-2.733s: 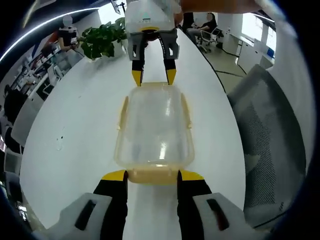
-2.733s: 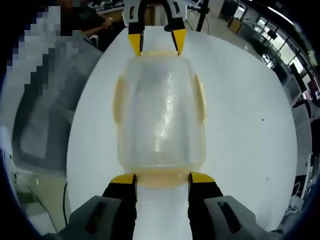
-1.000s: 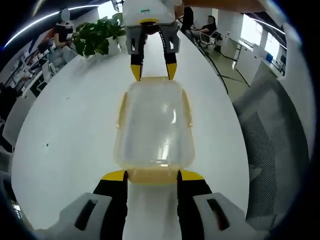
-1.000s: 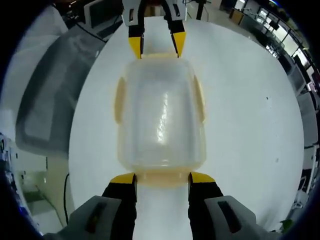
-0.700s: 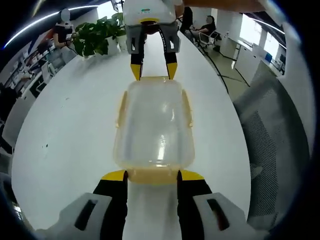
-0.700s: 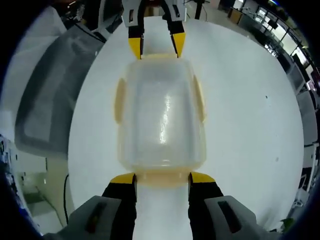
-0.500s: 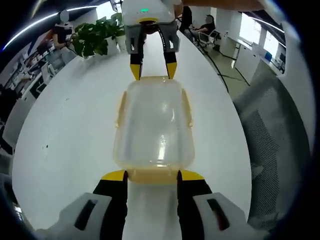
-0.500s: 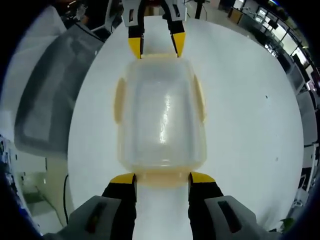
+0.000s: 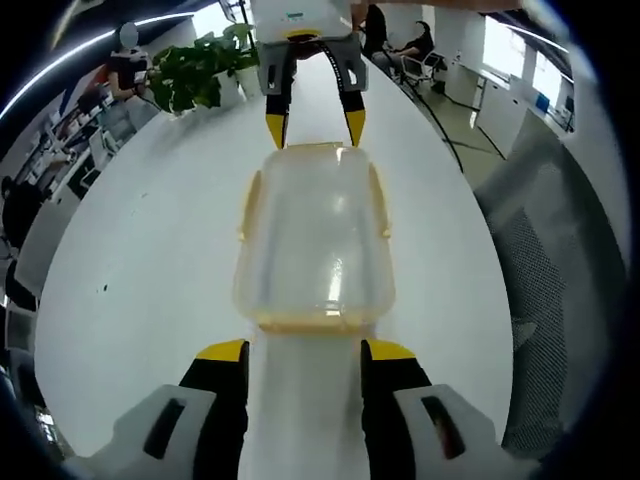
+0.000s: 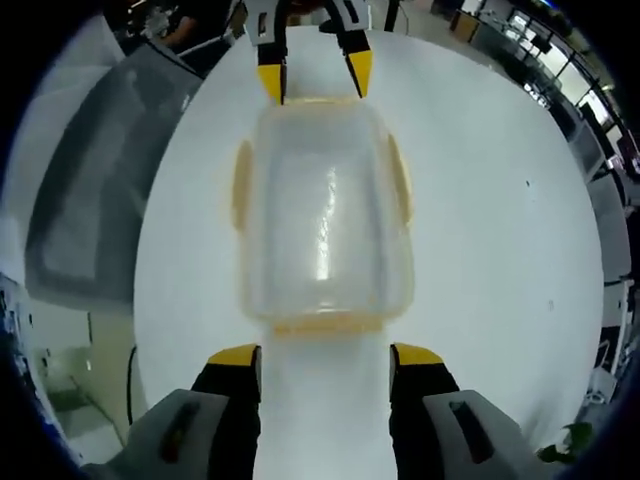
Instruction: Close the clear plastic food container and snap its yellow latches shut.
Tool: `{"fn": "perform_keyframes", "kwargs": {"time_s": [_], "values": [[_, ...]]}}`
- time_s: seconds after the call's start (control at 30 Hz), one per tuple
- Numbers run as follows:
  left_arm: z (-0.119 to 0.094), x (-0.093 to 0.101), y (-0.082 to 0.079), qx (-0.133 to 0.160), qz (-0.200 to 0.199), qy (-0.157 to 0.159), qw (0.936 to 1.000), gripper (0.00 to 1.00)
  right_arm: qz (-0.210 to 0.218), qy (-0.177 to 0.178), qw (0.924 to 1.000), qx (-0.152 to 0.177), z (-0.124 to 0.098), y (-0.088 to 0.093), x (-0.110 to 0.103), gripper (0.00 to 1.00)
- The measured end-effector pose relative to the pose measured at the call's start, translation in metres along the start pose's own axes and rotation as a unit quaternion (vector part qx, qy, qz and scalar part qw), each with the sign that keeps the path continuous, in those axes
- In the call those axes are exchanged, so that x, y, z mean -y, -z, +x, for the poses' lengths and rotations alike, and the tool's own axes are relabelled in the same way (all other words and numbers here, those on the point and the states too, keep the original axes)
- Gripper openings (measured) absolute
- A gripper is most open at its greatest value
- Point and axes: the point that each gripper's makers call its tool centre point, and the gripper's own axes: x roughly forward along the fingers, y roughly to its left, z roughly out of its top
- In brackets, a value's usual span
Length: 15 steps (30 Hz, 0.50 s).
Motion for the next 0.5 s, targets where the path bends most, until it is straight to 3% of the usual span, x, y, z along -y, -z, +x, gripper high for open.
{"fn": "perform_keyframes", "kwargs": {"time_s": [0.07,0.17,0.23,0.27,0.33,0.4,0.5], "values": [[-0.005,0.001,-0.003,0.01,-0.017,0.0,0.9998,0.43,0.018,0.006,0.9998,0.012,-0.006,0.0,0.001,0.5],[-0.011,-0.001,-0.013,0.039,-0.075,-0.002,0.9964,0.43,0.07,0.013,0.9963,0.047,-0.017,-0.006,0.0,0.49],[-0.015,-0.001,-0.019,0.052,-0.122,-0.001,0.9912,0.43,0.117,0.019,0.9903,0.072,-0.023,-0.011,0.002,0.47],[-0.017,-0.002,-0.026,0.068,-0.157,-0.002,0.9853,0.44,0.147,0.027,0.9862,0.07,-0.025,-0.008,0.004,0.47],[-0.018,-0.003,-0.028,0.07,-0.197,-0.004,0.9779,0.45,0.175,0.031,0.9817,0.068,-0.027,-0.006,0.003,0.46],[-0.017,-0.002,-0.029,0.067,-0.218,-0.008,0.9736,0.45,0.231,0.046,0.9681,0.086,-0.029,-0.01,0.007,0.45],[-0.012,0.001,-0.029,0.056,-0.254,-0.014,0.9654,0.44,0.321,0.052,0.9379,0.12,-0.03,-0.019,0.01,0.42]]}}
